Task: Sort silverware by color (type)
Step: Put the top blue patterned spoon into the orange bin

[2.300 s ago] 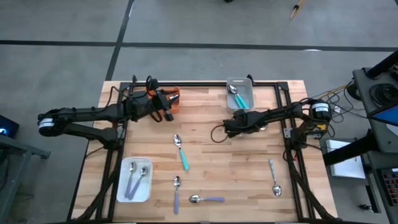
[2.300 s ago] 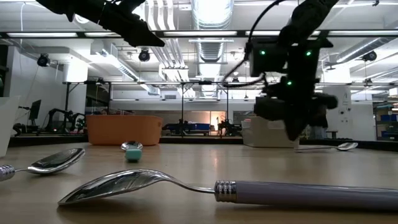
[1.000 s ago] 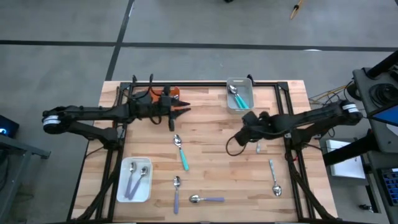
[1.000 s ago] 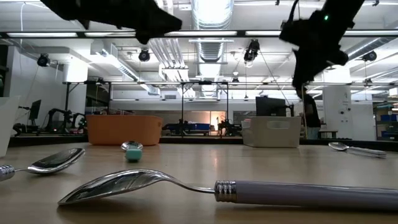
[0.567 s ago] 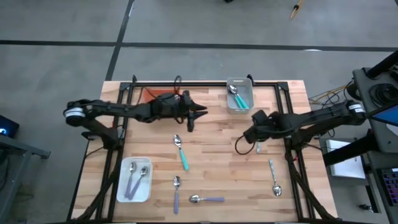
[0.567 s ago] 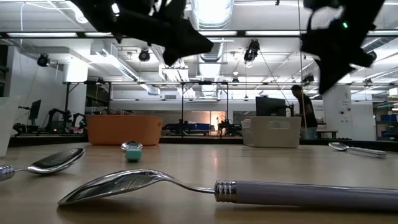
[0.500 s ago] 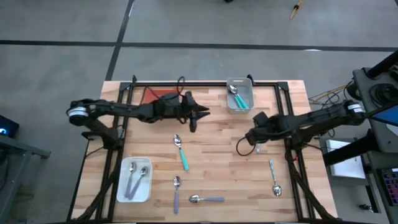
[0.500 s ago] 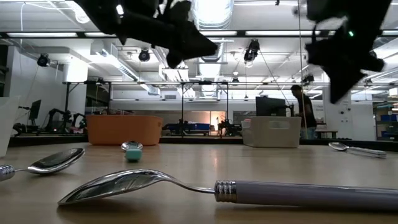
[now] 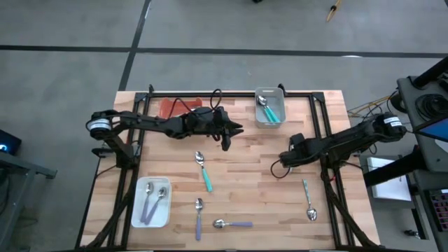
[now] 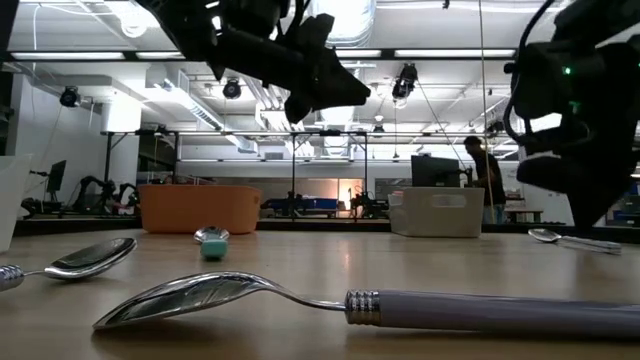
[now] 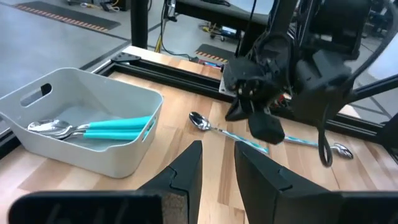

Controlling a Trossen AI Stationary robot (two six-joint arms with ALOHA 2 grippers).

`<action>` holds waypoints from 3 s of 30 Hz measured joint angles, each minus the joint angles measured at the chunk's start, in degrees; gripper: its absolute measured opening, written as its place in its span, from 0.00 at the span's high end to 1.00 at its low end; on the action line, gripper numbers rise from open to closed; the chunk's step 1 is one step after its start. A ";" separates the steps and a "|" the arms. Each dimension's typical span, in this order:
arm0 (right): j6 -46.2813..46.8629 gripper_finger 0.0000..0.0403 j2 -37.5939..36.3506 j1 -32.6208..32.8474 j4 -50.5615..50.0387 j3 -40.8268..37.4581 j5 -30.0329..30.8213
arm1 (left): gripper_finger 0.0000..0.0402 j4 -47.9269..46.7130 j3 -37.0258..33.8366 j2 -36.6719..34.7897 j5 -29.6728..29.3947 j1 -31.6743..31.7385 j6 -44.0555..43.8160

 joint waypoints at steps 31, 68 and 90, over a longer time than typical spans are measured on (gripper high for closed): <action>-32.23 0.96 4.97 0.11 43.44 4.11 -4.13 | 0.81 -4.63 -0.17 -0.20 0.07 -2.89 -1.57; -67.64 0.96 -29.28 -0.42 35.81 3.31 6.14 | 0.81 -6.68 30.76 33.23 -11.71 -6.89 6.85; -66.14 0.96 -31.77 -0.42 33.09 3.20 6.62 | 0.65 -2.25 37.44 41.96 -12.22 -7.56 6.05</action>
